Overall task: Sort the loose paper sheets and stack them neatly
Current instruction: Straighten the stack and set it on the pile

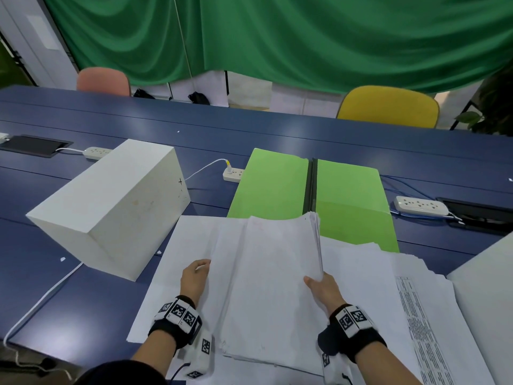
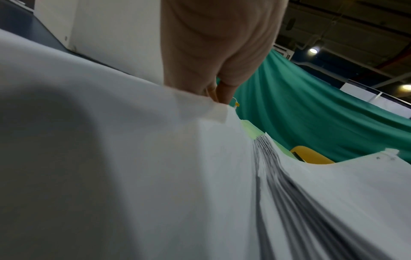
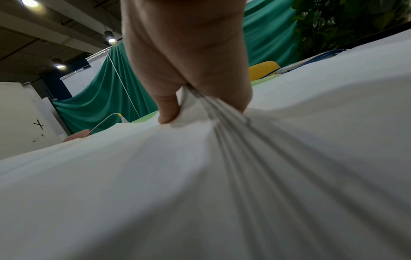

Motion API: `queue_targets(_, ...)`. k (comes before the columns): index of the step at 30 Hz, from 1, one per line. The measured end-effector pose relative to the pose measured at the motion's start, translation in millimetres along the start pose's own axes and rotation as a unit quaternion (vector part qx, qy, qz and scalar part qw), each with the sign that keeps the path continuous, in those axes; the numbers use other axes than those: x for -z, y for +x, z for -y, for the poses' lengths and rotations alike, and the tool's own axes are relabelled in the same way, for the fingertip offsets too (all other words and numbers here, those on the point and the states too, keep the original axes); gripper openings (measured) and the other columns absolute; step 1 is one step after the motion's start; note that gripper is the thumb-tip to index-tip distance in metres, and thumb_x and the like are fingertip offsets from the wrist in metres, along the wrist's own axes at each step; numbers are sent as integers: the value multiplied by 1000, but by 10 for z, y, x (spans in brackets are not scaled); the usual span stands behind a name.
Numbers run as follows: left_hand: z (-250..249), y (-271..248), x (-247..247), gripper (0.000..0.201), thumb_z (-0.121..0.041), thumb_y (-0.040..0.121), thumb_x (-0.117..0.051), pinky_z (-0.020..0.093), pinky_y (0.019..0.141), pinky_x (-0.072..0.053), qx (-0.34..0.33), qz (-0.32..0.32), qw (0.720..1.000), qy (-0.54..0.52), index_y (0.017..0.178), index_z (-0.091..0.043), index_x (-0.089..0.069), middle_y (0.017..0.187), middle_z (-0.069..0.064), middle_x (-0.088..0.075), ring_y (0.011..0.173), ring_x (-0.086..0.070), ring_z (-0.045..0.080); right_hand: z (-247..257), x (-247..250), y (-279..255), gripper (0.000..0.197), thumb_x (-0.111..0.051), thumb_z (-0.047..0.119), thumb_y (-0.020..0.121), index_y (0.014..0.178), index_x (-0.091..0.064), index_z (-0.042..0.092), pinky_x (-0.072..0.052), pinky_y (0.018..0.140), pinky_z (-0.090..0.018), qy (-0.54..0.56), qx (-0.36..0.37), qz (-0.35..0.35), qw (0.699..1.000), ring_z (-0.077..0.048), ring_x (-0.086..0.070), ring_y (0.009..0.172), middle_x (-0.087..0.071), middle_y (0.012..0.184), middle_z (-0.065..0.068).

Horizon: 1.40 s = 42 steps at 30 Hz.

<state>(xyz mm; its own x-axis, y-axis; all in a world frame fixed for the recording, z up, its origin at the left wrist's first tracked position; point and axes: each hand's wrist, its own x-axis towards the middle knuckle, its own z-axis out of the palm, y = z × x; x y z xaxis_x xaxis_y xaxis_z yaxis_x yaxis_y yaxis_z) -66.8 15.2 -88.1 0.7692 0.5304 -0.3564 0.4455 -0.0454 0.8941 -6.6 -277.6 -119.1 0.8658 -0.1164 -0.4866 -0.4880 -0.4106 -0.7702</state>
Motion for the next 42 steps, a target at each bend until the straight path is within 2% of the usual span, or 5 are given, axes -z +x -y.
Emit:
queue_targets(5, 10, -6, -14, 21, -10, 92, -53, 30, 92, -40, -23, 3, 999, 31, 105, 2, -64, 100, 7, -61, 97, -54, 21, 11, 7, -25, 29, -62, 19, 86, 109, -61, 1, -49, 91, -40, 1, 5, -1, 1000, -33, -62, 100, -66, 102, -16)
queue_targets(11, -51, -94, -80, 48, -12, 91, -55, 28, 51, -19, -81, 63, 979, 175, 54, -16, -26, 53, -2, -27, 52, -26, 14, 4, 9, -29, 30, -63, 20, 86, 109, -60, 2, -49, 90, -40, 3, 6, 2, 1000, -32, -62, 98, -66, 104, -16)
queue_targets(24, -1, -140, 80, 38, 3, 96, -32, 35, 85, -41, -58, 44, 978, 196, 63, -14, -25, 115, 36, -54, 113, -52, 41, 102, 222, -103, 31, -57, 18, 92, 118, -56, 1, -50, 90, -40, 23, -13, 46, 999, -32, -62, 99, -65, 104, -14)
queue_targets(34, -15, -77, -73, 37, -42, 97, -40, 27, 85, -36, 5, 104, 992, 74, 103, -9, -55, 95, -4, -54, 94, -49, 18, 368, -343, -270, 39, -58, 16, 89, 126, -51, 5, -45, 100, -39, -28, 23, 60, 998, -30, -56, 113, -59, 125, -15)
queue_targets(42, -216, -298, -45, 24, -4, 86, -60, 12, 70, -48, -149, 110, 976, 116, 108, -9, -52, 102, 2, -63, 98, -62, 24, 341, -401, -375, 57, -66, 26, 85, 132, -41, 6, -43, 96, -31, -37, 24, 62, 997, -28, -53, 117, -53, 131, -13)
